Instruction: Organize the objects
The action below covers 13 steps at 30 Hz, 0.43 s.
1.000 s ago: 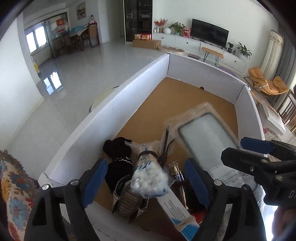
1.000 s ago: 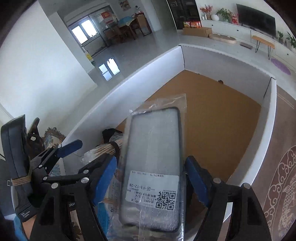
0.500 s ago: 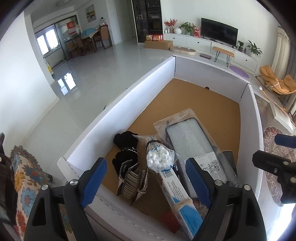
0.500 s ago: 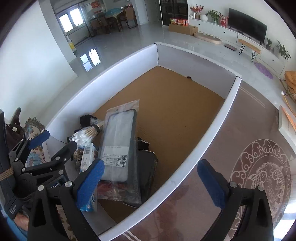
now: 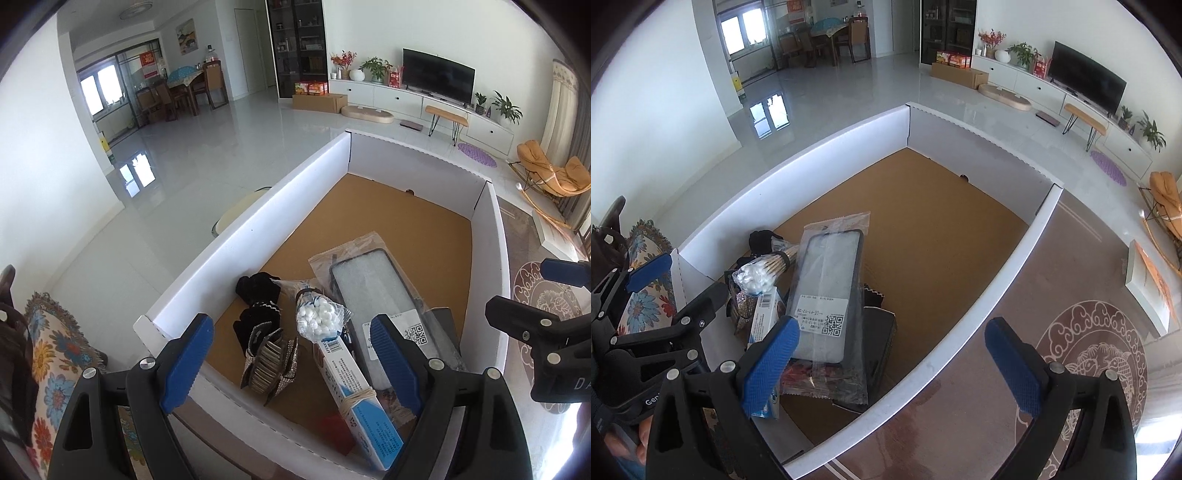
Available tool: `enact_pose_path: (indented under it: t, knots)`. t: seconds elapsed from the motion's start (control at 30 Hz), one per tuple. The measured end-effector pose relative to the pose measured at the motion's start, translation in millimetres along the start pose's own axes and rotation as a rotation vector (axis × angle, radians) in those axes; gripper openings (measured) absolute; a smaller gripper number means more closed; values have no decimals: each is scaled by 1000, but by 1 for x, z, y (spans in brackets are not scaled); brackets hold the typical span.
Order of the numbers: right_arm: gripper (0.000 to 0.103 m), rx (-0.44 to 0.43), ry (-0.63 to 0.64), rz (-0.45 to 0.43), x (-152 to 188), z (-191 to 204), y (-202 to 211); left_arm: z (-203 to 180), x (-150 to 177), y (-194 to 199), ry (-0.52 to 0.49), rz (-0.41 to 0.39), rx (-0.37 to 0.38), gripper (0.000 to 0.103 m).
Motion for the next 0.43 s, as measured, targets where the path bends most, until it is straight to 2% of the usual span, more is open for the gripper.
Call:
enact_pose_path:
  t: [0.3,0.43]
  knots:
    - [101,-2,-16,-7,2,-4,-5,6,1,-7,26,-1,-6,86]
    - [101,-11,-20,-10,3,-4,-5,6,0,-1,15,-44,-48,86]
Point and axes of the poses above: each gripper's, at about its wrist camera, not at the fingertips, and y roughly against the way its jaws point, z to its left, x to its underside, the point moved 7 cm from there along -y, roughly the way its jaws point, and after that the axes turned 11 degrees about x, right-handed, at the moved point
